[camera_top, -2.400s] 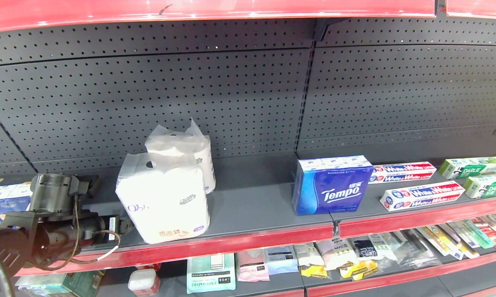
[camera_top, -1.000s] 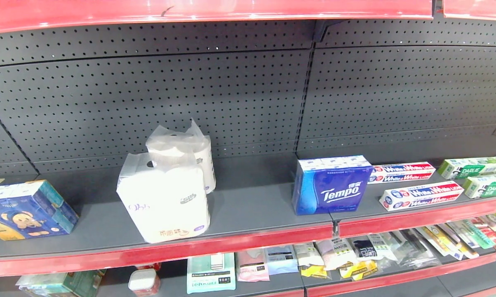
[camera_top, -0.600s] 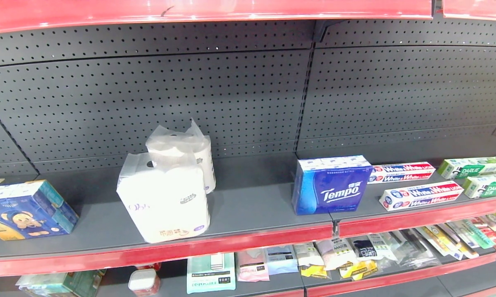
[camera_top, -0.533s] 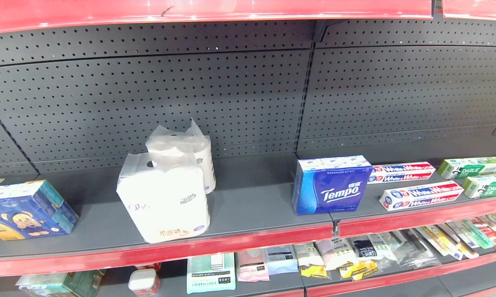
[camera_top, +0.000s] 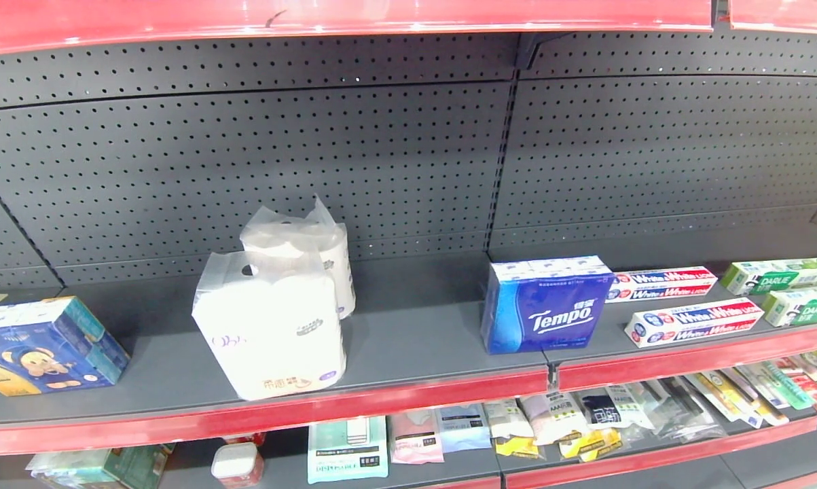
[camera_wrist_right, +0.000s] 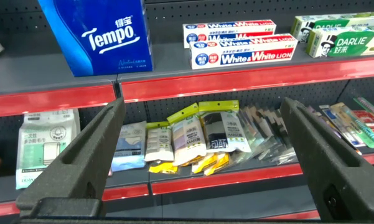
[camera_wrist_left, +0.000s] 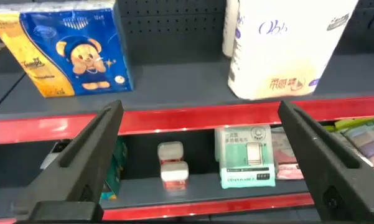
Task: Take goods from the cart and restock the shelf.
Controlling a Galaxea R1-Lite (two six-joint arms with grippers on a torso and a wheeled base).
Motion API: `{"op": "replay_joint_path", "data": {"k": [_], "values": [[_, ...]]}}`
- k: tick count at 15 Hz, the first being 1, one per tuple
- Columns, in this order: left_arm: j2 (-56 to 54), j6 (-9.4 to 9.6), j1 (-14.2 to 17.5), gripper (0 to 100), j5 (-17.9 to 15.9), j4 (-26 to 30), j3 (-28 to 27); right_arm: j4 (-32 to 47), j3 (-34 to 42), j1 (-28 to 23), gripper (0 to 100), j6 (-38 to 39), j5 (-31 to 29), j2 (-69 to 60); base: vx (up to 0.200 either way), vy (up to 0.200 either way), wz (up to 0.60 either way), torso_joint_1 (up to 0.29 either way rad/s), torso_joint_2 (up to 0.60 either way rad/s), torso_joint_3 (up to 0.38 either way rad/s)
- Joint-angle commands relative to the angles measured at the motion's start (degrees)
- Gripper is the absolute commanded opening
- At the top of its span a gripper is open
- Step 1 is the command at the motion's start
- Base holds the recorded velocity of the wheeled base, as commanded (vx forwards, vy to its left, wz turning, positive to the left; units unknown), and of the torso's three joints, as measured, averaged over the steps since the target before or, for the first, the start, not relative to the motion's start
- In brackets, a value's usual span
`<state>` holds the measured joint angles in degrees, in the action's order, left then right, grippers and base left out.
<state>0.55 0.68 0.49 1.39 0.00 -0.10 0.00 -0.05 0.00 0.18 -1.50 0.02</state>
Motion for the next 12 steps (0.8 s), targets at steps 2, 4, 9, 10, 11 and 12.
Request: {"op": "replay_joint_path", "data": {"k": [2,4,9,10,11,12], "values": [[-0.5,-0.42,-0.1,100,0.3,0.0,0.0,0.0,0.0,0.0,100,0.0,0.0,0.1,0.000,0.000,0.00,0.000,0.00,0.000],[-0.5,-0.68,-0.1,100,0.5,0.0,0.0,0.0,0.0,0.0,100,0.0,0.0,0.1,0.000,0.000,0.00,0.000,0.00,0.000],[-0.5,-0.59,-0.1,100,0.5,0.0,0.0,0.0,0.0,0.0,100,-0.1,0.0,0.1,0.000,0.000,0.00,0.000,0.00,0.000],[-0.5,-0.59,-0.1,100,0.5,0.0,0.1,0.0,0.0,0.0,100,-0.2,0.0,0.1,0.000,0.000,0.00,0.000,0.00,0.000],[-0.5,-0.59,-0.1,100,0.5,0.0,0.0,0.0,0.0,0.0,100,-0.2,0.0,0.1,0.000,0.000,0.00,0.000,0.00,0.000],[-0.5,-0.59,-0.1,100,0.5,0.0,0.0,0.0,0.0,0.0,100,-0.2,0.1,0.1,0.000,0.000,0.00,0.000,0.00,0.000]]}}
